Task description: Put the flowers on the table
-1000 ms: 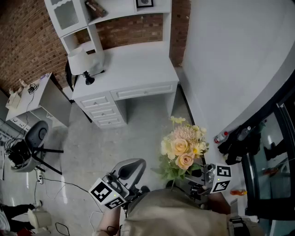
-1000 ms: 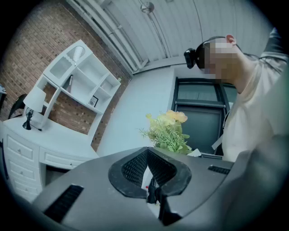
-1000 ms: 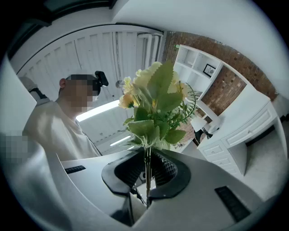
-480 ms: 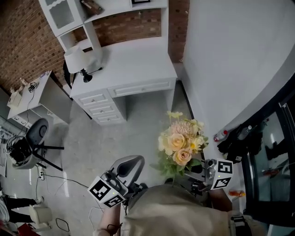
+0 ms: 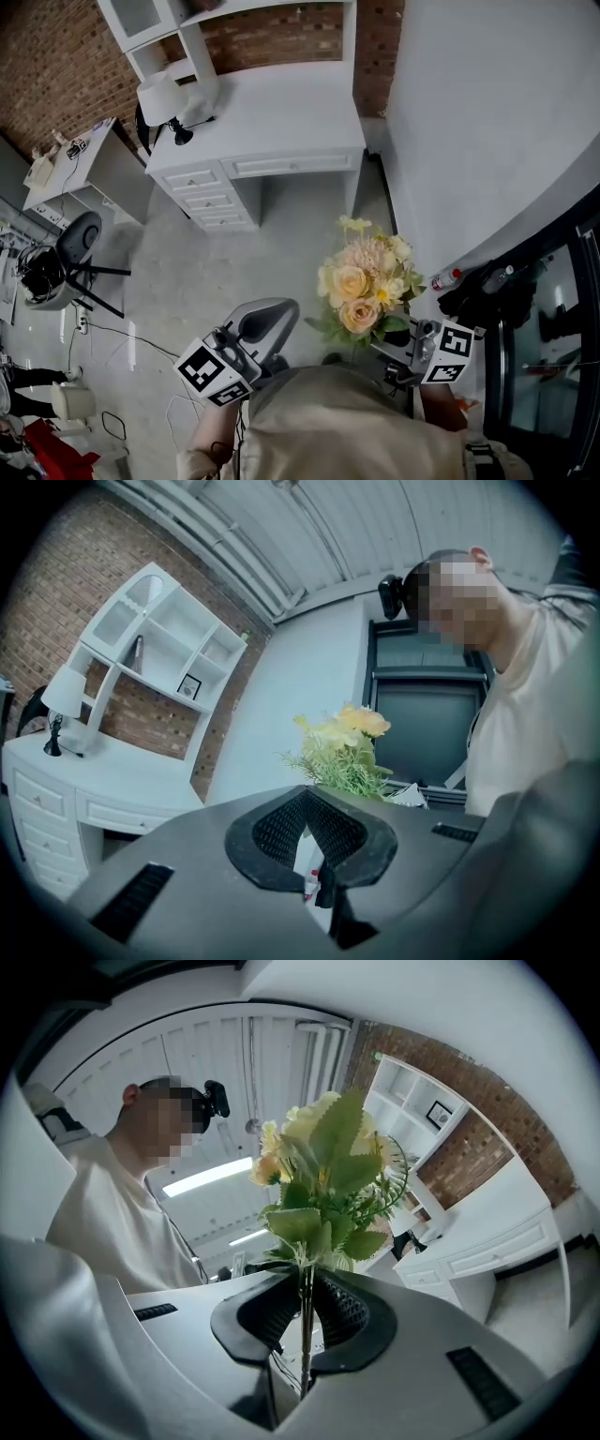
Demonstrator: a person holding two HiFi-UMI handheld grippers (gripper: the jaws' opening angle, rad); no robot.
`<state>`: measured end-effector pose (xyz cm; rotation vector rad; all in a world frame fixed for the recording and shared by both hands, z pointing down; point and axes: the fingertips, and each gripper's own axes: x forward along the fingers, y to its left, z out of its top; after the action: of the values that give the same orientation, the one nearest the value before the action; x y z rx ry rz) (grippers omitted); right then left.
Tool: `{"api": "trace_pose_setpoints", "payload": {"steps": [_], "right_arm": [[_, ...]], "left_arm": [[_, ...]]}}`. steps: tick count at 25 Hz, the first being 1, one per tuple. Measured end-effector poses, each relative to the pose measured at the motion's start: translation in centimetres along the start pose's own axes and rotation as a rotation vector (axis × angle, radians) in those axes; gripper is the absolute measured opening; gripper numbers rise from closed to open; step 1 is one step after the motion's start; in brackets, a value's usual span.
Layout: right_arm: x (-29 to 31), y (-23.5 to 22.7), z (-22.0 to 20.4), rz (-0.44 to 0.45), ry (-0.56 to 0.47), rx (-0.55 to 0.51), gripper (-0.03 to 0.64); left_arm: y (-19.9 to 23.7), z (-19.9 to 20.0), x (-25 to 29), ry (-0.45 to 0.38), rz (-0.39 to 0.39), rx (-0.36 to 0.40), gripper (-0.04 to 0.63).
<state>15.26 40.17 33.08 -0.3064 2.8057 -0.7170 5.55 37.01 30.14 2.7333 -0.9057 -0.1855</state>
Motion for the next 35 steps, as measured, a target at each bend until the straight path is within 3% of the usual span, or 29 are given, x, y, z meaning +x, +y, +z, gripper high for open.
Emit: {"api": "trace_pose_setpoints", "payload": {"steps": [5,17,35], "right_arm": [[-0.5,-0.5,0.4,0.014,-0.025,0.019,0.06],[-0.6,-2.8,0.3,-0.069,-0.003,0.008,0.06],[5.4,-9.8,3.1,-0.174,0.02,0.006,0.06]], "left_arm": [[-0.1,-0.2,0.6,0.023,0.028,0.013,0.009],[2.3,-0.5,2.5,0.027,0.016,-0.009,0.009],[11.8,1.4,4.3,0.029,-0.028,-0.055,0.009]]}}
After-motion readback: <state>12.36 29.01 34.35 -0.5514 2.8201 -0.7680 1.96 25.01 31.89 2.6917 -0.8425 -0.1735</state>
